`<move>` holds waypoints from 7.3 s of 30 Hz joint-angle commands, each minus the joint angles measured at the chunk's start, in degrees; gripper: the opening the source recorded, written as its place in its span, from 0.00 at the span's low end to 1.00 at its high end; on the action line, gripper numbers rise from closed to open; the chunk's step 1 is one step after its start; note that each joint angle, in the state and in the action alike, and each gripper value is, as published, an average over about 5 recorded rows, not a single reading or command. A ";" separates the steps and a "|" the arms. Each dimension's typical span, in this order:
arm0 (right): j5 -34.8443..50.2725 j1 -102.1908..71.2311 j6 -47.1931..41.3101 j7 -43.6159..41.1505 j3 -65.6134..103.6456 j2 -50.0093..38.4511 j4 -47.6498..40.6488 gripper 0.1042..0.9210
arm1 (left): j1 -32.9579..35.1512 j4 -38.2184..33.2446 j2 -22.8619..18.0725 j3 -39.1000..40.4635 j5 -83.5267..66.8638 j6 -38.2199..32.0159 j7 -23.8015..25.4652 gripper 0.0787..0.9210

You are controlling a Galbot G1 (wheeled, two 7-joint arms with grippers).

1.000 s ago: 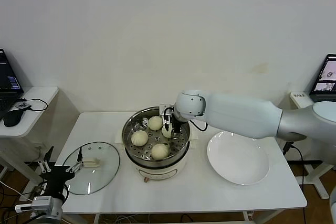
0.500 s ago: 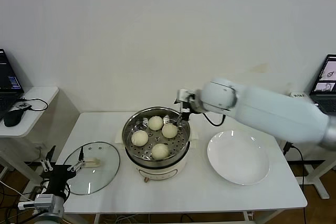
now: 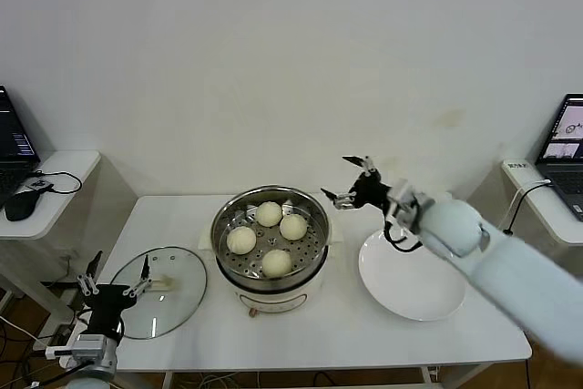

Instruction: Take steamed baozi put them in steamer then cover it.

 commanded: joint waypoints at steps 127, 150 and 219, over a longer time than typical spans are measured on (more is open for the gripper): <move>-36.19 -54.98 23.58 4.77 52.71 41.14 1.94 0.88 | -30.25 -0.51 10.52 30.31 57.66 20.35 18.67 0.07; -41.16 -52.71 23.39 6.83 50.91 43.64 -1.91 0.88 | -38.29 7.69 -5.52 39.65 76.10 25.45 26.23 0.07; -41.44 -55.54 23.74 6.28 49.03 44.57 -0.24 0.88 | -9.79 -16.73 2.44 27.75 55.63 17.41 14.88 0.81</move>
